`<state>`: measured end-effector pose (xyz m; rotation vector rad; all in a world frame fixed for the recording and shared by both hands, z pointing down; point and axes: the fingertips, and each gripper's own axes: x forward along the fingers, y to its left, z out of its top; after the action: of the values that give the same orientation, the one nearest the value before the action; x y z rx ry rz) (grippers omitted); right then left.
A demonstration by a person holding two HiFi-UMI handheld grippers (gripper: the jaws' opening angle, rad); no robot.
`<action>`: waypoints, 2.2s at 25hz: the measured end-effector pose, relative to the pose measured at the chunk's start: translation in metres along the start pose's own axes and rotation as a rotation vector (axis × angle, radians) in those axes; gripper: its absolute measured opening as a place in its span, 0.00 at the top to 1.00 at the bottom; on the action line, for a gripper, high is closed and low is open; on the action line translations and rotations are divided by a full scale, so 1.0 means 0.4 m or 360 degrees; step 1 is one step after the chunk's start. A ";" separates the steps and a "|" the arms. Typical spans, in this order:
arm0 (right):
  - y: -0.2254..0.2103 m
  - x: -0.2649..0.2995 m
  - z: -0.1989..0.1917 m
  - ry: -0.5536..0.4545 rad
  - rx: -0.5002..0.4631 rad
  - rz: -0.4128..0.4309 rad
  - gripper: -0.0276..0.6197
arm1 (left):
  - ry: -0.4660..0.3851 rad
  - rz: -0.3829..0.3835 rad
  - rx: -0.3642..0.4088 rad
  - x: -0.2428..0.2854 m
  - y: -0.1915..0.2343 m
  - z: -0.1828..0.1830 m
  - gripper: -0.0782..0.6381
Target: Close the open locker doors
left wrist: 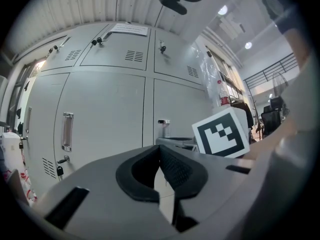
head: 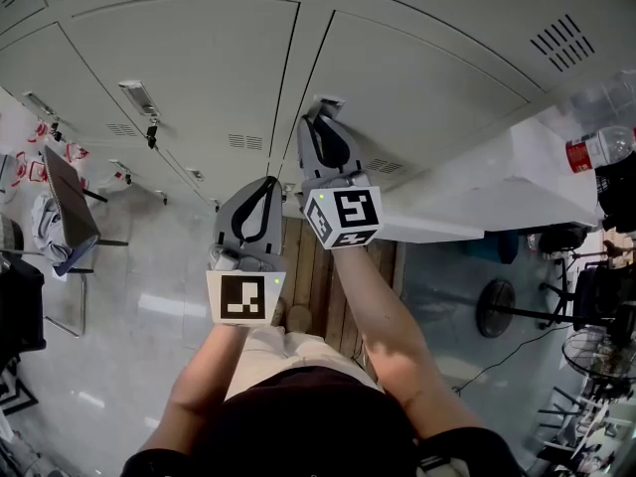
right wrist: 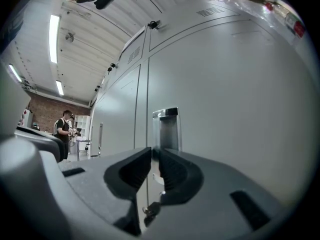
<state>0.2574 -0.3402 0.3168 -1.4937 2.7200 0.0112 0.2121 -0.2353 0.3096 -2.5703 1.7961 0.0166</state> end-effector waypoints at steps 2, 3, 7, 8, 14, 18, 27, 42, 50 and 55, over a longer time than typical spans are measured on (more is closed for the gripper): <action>0.001 0.000 -0.001 0.0021 -0.0002 -0.0008 0.88 | 0.0004 -0.0001 0.0019 -0.003 -0.003 0.002 0.89; 0.001 -0.002 -0.001 0.0034 0.0000 -0.0015 0.88 | 0.0004 -0.0002 0.0026 -0.005 -0.004 0.004 0.89; -0.016 -0.029 0.009 0.0060 0.0038 -0.0083 0.88 | -0.0003 0.0003 0.0027 -0.015 -0.012 0.017 0.89; -0.023 -0.044 0.013 0.0060 0.0051 -0.0102 0.88 | -0.0009 0.0003 0.0034 -0.018 -0.015 0.022 0.89; -0.069 -0.220 0.056 0.0057 0.0021 -0.0273 0.96 | -0.0071 -0.0037 0.0056 -0.044 -0.068 0.075 0.89; -0.113 -0.413 0.085 0.0071 -0.0026 -0.0411 0.96 | -0.0093 -0.0086 0.0037 -0.083 -0.145 0.113 0.89; -0.127 -0.764 0.230 0.0001 -0.0313 -0.0503 0.96 | -0.0106 -0.0121 0.0028 -0.209 -0.310 0.199 0.89; -0.154 -0.982 0.276 -0.0094 -0.0288 -0.0426 0.96 | -0.0216 0.0014 0.0222 -0.357 -0.434 0.264 0.89; -0.166 -1.022 0.290 -0.0084 -0.0297 -0.0411 0.96 | -0.0212 0.0018 0.0208 -0.369 -0.469 0.271 0.89; -0.175 -1.041 0.282 -0.0077 -0.0278 -0.0439 0.96 | -0.0200 0.0005 0.0225 -0.370 -0.483 0.269 0.89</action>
<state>0.5432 -0.0239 0.2203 -1.8759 2.5080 0.2785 0.3420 -0.0289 0.2037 -2.4125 1.6931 0.0485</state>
